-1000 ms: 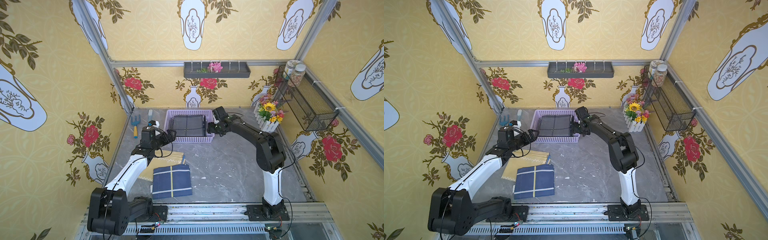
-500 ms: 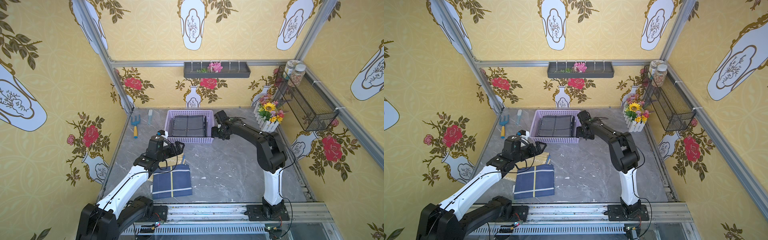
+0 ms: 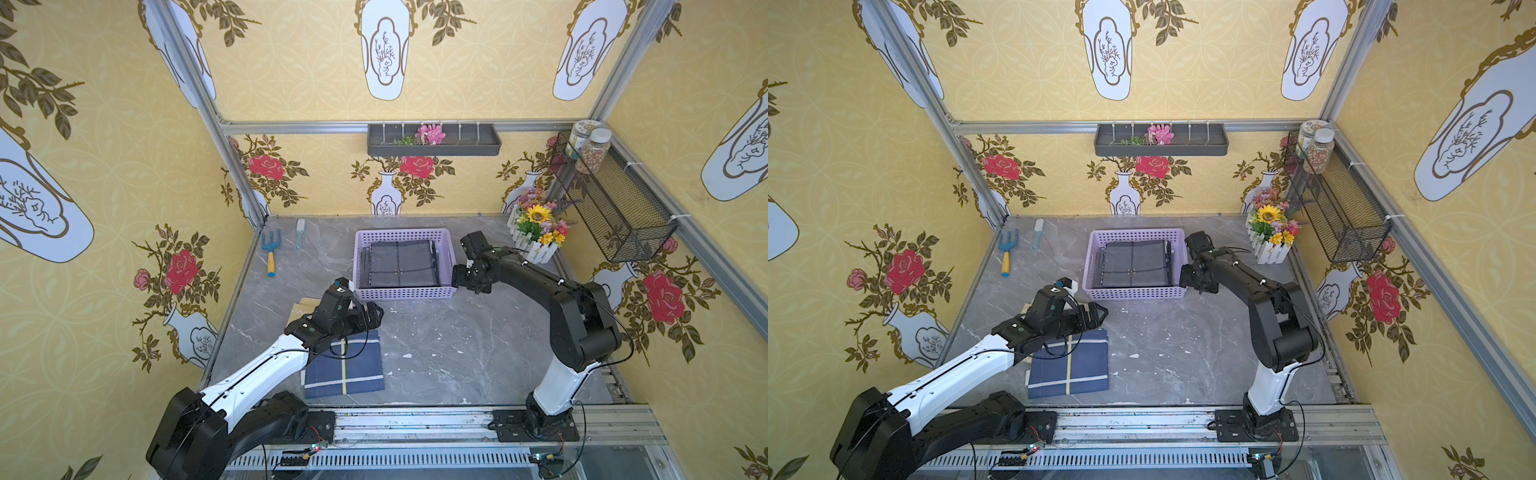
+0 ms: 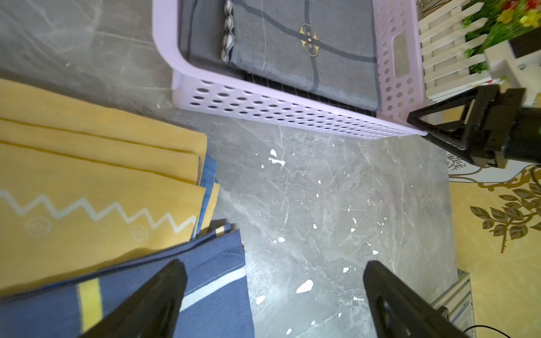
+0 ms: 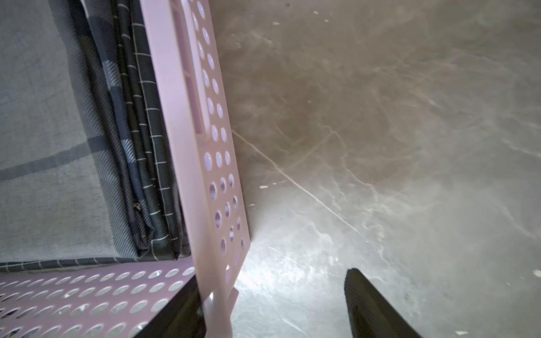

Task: Put the folded pillowcase in the basket
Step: Move the basket to the center of the board, then move the pillowcase to the center of the board.

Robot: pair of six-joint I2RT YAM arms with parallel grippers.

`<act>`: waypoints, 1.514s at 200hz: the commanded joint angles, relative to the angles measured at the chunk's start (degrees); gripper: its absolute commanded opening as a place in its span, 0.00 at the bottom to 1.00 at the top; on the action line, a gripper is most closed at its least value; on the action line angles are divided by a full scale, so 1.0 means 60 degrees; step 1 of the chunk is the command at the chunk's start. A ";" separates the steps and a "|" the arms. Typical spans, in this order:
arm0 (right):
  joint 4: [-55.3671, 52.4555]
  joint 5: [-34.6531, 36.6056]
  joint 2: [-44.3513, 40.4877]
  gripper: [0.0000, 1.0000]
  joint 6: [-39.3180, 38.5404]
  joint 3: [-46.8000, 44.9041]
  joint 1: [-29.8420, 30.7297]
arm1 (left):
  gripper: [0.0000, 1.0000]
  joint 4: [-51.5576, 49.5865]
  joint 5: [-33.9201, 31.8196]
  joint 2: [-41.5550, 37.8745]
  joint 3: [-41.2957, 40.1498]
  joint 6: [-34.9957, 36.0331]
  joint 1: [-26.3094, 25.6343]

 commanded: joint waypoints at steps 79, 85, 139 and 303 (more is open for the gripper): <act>0.0532 -0.0154 -0.3398 0.75 -0.0600 -0.1516 0.0032 | 1.00 0.0549 -0.0641 0.1242 -0.0234 -0.1440 -0.1599; 0.0638 -0.0212 -0.3665 0.75 -0.0597 -0.1640 0.0043 | 1.00 0.0555 -0.0674 0.1312 -0.0294 -0.1541 -0.1691; 0.0619 -0.0636 -0.5000 0.75 -0.0438 -0.2194 0.0488 | 0.99 0.0642 -0.0782 0.1796 -0.0571 -0.2231 -0.2468; -0.0454 0.0259 -0.6320 0.76 -0.0195 -0.3313 0.0656 | 0.96 0.2068 -0.0098 0.5419 0.2195 -0.2383 -0.4591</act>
